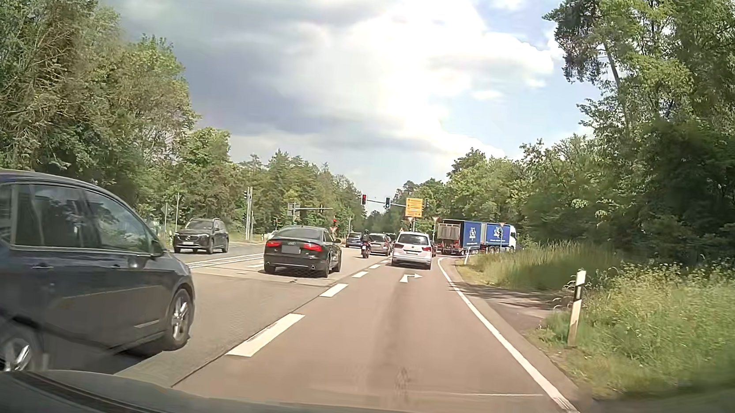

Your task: Follow the waypoints while adhering to traffic rules and regulations

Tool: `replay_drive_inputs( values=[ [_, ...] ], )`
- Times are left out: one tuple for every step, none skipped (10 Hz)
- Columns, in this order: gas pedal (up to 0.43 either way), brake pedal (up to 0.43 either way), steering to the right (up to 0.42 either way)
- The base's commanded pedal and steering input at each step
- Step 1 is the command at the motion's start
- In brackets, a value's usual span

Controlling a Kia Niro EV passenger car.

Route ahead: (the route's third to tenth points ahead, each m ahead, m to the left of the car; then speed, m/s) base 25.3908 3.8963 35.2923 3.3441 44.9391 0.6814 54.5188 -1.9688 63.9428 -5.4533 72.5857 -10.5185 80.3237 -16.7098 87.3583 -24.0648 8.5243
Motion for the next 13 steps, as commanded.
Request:
replay_drive_inputs(
  values=[
    [0.0,0.244,0.013],
    [0.0,0.238,0.014],
    [0.0,0.226,0.013],
    [0.0,0.152,0.013],
    [0.0,0.11,0.013],
    [0.0,0.079,0.013],
    [0.0,0.043,0.013],
    [0.0,0.037,0.013],
    [0.0,0.037,0.013],
    [0.0,0.037,0.013],
    [0.0,0.037,0.013],
    [0.0,0.037,0.012],
    [0.0,0.037,0.012]
  ],
)
